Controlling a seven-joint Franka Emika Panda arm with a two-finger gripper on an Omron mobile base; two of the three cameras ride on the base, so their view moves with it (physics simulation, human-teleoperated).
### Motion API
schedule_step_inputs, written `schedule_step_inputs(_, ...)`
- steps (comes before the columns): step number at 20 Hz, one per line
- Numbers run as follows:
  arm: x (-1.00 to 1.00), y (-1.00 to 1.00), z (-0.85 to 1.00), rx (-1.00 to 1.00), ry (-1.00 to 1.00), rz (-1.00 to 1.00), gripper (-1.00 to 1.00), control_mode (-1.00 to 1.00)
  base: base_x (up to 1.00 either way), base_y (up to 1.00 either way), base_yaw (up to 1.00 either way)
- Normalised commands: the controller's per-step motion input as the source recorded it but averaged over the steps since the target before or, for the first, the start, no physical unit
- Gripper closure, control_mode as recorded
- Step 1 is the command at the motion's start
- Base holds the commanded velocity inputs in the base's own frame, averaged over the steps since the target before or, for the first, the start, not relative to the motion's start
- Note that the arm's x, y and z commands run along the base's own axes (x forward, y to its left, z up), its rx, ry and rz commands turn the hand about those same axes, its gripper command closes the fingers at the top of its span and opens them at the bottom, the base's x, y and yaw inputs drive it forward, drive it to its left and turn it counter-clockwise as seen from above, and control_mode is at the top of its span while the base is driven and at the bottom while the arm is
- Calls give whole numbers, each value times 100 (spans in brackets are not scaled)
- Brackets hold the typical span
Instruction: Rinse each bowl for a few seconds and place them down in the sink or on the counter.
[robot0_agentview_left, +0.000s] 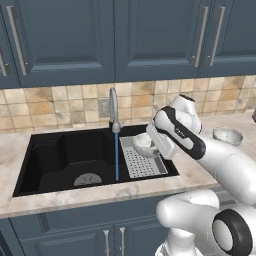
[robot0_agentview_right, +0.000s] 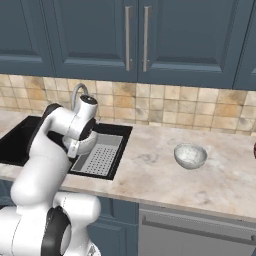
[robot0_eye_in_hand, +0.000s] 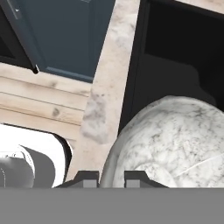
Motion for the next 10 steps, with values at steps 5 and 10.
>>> schedule_step_inputs(5,5,17,-6,0,0,1,100,-100,0,0,0)
schedule_step_inputs(10,11,17,-9,2,0,1,100,-100,0,0,0)
